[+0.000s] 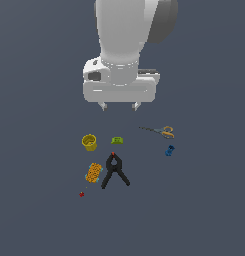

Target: Pick up a designated object from a clutter of objects.

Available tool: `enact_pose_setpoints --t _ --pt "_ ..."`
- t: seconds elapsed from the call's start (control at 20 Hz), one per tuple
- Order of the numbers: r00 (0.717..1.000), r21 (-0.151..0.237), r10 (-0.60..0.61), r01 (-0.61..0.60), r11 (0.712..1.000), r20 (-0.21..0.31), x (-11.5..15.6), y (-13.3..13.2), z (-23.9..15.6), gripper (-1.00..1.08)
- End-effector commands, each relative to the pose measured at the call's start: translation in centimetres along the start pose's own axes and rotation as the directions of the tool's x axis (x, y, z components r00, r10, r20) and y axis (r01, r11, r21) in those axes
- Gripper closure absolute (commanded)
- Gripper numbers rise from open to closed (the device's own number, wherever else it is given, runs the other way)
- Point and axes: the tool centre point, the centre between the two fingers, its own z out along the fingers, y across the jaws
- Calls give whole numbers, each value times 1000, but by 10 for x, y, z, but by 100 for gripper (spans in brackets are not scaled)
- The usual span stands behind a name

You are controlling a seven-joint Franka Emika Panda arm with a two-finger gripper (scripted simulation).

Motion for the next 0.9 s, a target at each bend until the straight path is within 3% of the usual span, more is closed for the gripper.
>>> enact_pose_setpoints --t 0.0,0.4,0.85 --pt "1000 0 0 0 1000 0 0 0 0 -92" --pt "998 -2 66 -66 998 8 -3 28 -7 -92" --pt "998 -1 58 -58 998 7 4 28 2 -92"
